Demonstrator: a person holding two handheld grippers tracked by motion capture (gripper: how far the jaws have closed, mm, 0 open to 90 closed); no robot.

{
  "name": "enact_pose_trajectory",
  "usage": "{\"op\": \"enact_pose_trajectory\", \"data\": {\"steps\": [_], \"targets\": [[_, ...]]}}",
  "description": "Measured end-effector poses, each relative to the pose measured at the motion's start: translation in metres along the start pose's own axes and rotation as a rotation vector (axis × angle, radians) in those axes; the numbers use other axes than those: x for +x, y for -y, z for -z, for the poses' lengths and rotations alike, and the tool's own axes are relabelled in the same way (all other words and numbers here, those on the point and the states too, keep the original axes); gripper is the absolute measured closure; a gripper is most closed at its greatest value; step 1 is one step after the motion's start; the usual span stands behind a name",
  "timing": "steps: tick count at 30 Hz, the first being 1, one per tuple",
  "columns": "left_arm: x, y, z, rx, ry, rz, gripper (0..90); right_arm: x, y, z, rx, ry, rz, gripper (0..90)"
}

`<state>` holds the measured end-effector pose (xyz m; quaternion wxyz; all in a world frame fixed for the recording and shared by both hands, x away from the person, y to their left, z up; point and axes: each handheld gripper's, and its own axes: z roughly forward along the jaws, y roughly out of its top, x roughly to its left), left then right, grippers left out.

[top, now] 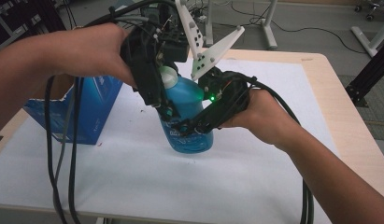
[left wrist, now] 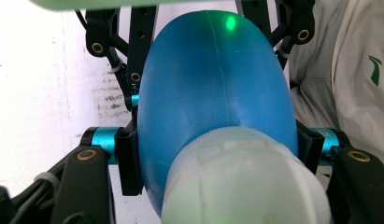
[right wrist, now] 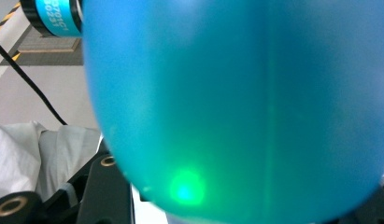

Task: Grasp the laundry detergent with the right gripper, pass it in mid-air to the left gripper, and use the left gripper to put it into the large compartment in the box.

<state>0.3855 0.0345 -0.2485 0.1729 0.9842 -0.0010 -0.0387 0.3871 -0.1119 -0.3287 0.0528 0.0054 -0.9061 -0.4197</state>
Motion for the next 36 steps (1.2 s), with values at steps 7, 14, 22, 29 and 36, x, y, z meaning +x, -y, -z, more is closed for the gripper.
{"op": "enact_pose_trajectory", "data": {"steps": [7,14,22,29,36], "targets": [[-0.002,-0.004,0.001,0.01,-0.001,0.018,37.7,0.001,0.0,0.0,0.003,-0.009,0.008,44.4],[-0.006,-0.01,0.0,0.068,-0.009,0.007,37.8,0.003,-0.002,0.006,-0.039,-0.001,0.009,31.3],[-0.007,-0.006,0.002,0.13,-0.005,0.055,37.9,0.0,0.01,0.021,-0.003,0.013,-0.019,20.0],[-0.007,-0.005,0.015,0.151,-0.023,0.079,37.9,0.0,0.024,0.035,0.112,0.014,-0.05,19.9],[-0.003,-0.001,0.034,0.157,-0.057,0.125,37.8,-0.002,0.036,0.061,0.157,0.079,-0.111,19.9]]}}
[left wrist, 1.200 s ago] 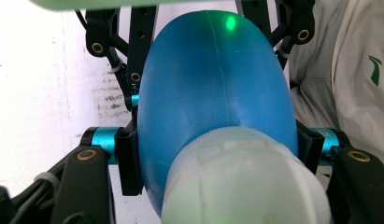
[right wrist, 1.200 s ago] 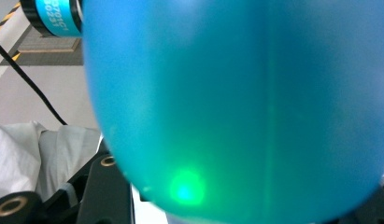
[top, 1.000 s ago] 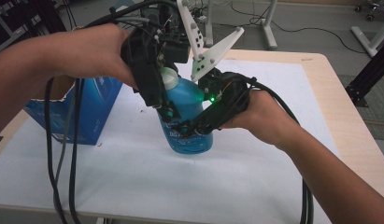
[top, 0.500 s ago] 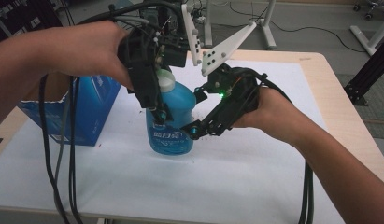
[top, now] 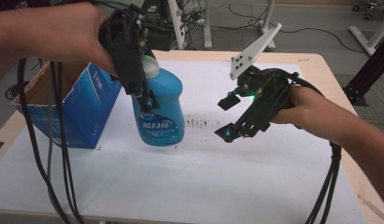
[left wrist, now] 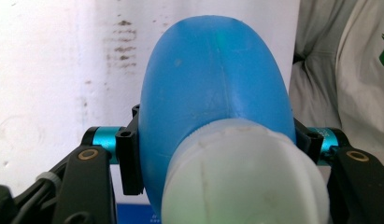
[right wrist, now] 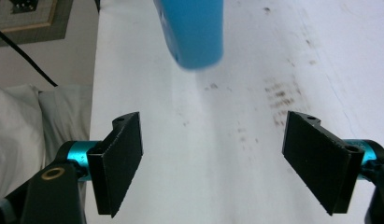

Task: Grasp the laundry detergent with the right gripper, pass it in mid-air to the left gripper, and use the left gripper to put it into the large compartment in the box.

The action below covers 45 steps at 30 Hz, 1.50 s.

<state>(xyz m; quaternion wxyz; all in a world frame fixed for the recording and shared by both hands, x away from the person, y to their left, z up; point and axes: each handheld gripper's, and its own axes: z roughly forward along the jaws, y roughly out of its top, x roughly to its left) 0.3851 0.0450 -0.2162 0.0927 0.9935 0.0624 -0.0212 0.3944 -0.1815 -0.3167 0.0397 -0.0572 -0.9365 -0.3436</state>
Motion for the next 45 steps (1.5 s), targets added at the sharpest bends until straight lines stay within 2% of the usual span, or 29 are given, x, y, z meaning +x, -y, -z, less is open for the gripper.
{"op": "enact_pose_trajectory", "data": {"steps": [3,8,9,11,14,15,16,17,22,28,33,34,35,40,45], "targets": [[0.004,0.003,0.009,0.003,-0.018,0.033,37.8,-0.003,0.005,0.014,0.004,0.027,-0.032,19.9],[0.009,0.008,0.025,0.018,-0.03,0.08,37.9,-0.008,0.01,0.036,0.015,0.062,-0.056,19.9],[0.009,0.008,0.025,0.018,-0.03,0.08,37.8,-0.008,0.01,0.036,0.015,0.062,-0.056,19.9],[0.011,0.011,0.035,0.028,-0.036,0.103,37.8,-0.01,0.014,0.046,0.052,0.075,-0.077,19.9],[0.013,0.016,0.045,0.031,-0.048,0.135,37.9,-0.011,0.02,0.054,0.097,0.081,-0.077,19.8],[0.014,0.018,0.049,0.031,-0.051,0.142,37.9,-0.011,0.022,0.056,0.113,0.081,-0.071,18.4],[0.015,0.02,0.052,0.031,-0.054,0.152,37.9,-0.011,0.023,0.058,0.125,0.097,-0.075,5.8],[0.016,0.022,0.055,0.027,-0.056,0.162,37.9,-0.012,0.025,0.06,0.14,0.111,-0.083,2.0],[0.019,0.034,0.07,0.03,-0.063,0.2,37.9,-0.015,0.029,0.073,0.123,0.113,-0.092,1.9],[0.02,0.049,0.088,0.033,-0.072,0.264,37.8,-0.016,0.033,0.079,0.124,0.111,-0.094,1.9],[0.021,0.066,0.106,0.019,-0.096,0.323,37.9,-0.016,0.037,0.083,0.154,0.102,-0.112,2.0],[0.021,0.066,0.106,0.019,-0.096,0.323,37.9,-0.016,0.037,0.083,0.154,0.102,-0.112,2.0],[0.023,0.074,0.113,0.016,-0.102,0.346,37.9,-0.016,0.038,0.084,0.158,0.102,-0.11,1.9],[0.025,0.093,0.129,0.013,-0.112,0.392,37.9,-0.016,0.042,0.09,0.174,0.119,-0.115,1.9],[0.027,0.111,0.143,-0.012,-0.124,0.461,37.8,-0.017,0.045,0.093,0.171,0.136,-0.119,1.9]]}}
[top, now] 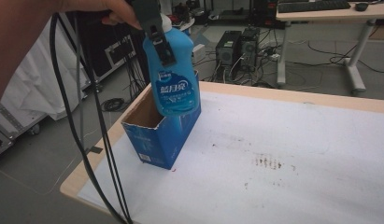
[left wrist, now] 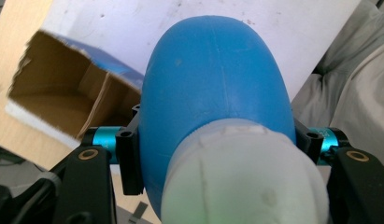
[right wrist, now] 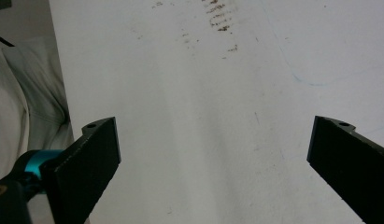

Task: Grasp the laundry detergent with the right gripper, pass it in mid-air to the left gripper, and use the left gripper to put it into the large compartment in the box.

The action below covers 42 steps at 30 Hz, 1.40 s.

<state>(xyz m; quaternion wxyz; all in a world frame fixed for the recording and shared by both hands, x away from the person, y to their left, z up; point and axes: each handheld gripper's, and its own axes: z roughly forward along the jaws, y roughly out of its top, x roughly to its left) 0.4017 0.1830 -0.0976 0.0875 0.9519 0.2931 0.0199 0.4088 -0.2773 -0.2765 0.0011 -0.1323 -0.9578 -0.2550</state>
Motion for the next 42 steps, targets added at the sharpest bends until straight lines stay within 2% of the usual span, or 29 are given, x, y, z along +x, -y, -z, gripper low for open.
{"op": "enact_pose_trajectory", "data": {"steps": [10,15,19,25,30,33,39,40,42], "targets": [[0.02,0.026,0.007,-0.01,-0.028,0.074,37.8,-0.002,0.002,-0.002,0.022,0.006,-0.012,2.0],[0.031,0.038,0.004,-0.016,-0.04,0.12,37.9,-0.003,0.003,-0.002,0.024,0.017,-0.015,2.0],[0.036,0.044,-0.002,-0.019,-0.05,0.129,37.9,-0.003,0.003,-0.002,0.024,0.02,-0.02,1.9],[0.043,0.054,-0.017,-0.02,-0.051,0.132,37.8,-0.003,0.003,-0.003,0.029,0.031,-0.02,2.0],[0.047,0.059,-0.033,-0.009,-0.038,0.114,37.8,-0.003,0.002,-0.004,0.028,0.037,-0.019,2.0],[0.049,0.061,-0.045,0.001,-0.032,0.102,37.9,-0.003,0.001,-0.006,0.033,0.038,-0.024,2.0],[0.055,0.066,-0.073,0.025,-0.018,0.104,37.8,-0.004,0.003,-0.01,0.044,0.035,-0.028,2.0],[0.055,0.066,-0.073,0.025,-0.018,0.104,37.8,-0.004,0.003,-0.01,0.044,0.035,-0.028,2.0],[0.057,0.066,-0.086,0.038,-0.014,0.094,37.8,-0.004,0.003,-0.012,0.048,0.032,-0.025,2.0]]}}
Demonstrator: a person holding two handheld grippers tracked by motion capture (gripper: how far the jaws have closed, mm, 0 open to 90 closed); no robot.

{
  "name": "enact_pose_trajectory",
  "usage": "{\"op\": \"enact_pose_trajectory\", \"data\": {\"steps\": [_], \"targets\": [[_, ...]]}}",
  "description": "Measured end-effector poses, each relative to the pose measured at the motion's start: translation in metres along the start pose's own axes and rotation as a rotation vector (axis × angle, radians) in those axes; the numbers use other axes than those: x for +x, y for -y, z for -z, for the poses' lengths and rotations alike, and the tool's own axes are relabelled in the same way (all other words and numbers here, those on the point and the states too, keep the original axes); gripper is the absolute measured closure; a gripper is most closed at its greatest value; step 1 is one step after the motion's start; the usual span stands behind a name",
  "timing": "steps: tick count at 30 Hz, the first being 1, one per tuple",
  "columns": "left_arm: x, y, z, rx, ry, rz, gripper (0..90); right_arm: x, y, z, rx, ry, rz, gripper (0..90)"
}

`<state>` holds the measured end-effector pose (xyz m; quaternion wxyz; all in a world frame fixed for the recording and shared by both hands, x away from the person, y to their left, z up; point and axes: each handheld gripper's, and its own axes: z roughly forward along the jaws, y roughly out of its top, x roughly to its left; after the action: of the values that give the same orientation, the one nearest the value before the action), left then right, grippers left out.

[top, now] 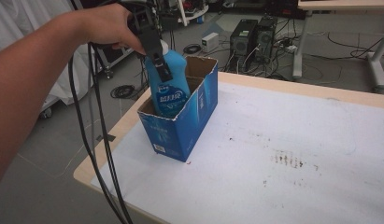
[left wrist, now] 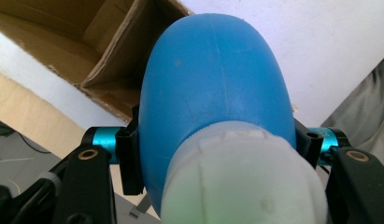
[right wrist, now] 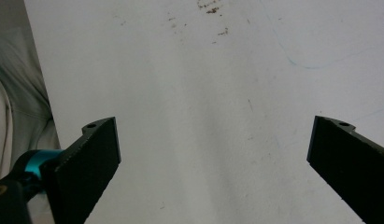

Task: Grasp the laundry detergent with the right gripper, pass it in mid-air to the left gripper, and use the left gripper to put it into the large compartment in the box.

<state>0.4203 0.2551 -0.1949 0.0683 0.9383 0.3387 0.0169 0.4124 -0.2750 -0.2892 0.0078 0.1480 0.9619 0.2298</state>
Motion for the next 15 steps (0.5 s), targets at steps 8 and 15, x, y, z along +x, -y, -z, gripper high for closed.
{"op": "enact_pose_trajectory", "data": {"steps": [8,15], "targets": [[0.003,-0.001,-0.03,0.009,-0.005,-0.044,37.8,0.0,0.002,-0.002,0.001,0.007,-0.005,2.0],[0.004,0.003,-0.053,-0.015,-0.007,-0.054,37.8,0.001,0.003,-0.005,0.01,0.004,-0.01,2.0]]}}
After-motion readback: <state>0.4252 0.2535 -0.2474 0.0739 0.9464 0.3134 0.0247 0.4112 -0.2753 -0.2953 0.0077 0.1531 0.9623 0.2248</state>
